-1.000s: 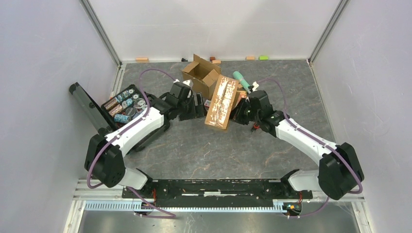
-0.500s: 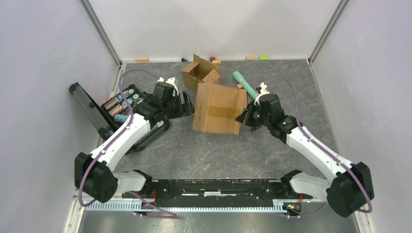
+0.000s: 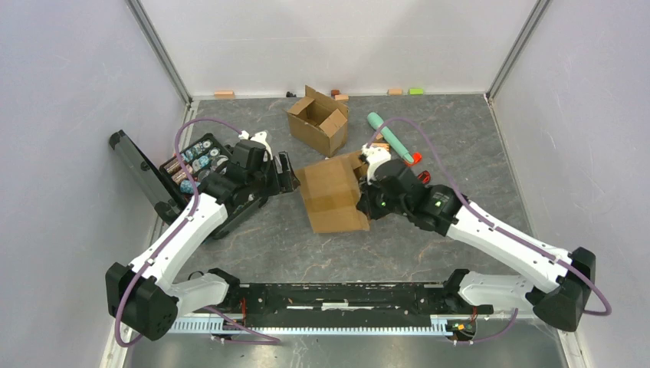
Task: Unpack the express box
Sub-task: Place the express box at the center of the board.
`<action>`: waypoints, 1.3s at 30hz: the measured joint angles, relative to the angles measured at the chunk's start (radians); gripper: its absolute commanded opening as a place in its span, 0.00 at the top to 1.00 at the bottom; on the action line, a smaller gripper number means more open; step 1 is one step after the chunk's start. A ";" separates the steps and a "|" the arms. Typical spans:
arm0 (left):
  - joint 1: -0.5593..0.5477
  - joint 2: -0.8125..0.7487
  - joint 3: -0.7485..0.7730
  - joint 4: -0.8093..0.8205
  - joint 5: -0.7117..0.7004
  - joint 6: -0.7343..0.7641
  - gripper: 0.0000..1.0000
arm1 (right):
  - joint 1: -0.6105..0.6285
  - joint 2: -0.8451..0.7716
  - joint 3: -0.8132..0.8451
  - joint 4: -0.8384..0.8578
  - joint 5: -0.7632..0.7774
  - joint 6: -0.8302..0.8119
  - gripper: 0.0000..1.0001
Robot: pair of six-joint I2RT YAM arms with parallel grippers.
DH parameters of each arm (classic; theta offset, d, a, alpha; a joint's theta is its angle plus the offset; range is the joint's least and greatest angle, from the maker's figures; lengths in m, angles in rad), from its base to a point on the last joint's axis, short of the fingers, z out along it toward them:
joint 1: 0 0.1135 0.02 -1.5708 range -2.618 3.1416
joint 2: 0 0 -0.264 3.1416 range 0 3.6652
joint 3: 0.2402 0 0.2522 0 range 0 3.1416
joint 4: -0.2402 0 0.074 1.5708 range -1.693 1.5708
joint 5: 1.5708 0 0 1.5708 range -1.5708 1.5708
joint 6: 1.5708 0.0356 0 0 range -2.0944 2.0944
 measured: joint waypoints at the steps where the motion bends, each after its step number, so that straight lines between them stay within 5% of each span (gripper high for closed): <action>1: 0.000 -0.005 0.000 -0.005 0.000 0.003 0.13 | 0.049 0.013 0.018 -0.012 0.038 -0.005 1.00; 9: 0.013 -0.021 0.013 -0.039 0.000 0.006 0.13 | 0.409 0.262 0.214 -0.177 0.456 0.033 1.00; 15: 0.041 -0.027 0.032 -0.049 0.003 0.007 0.14 | 0.532 0.416 0.307 -0.210 0.592 0.079 1.00; 25: 0.050 -0.031 -0.112 0.011 0.058 -0.003 0.20 | 0.541 0.473 0.605 -0.259 0.552 0.045 1.00; 35: 0.048 -0.090 -0.237 0.040 0.138 -0.036 0.20 | 0.541 0.550 0.598 -0.265 0.399 0.041 1.00; 39: 0.033 -0.118 -0.240 0.026 0.153 -0.035 0.19 | 0.541 0.569 0.598 -0.300 0.326 0.043 0.89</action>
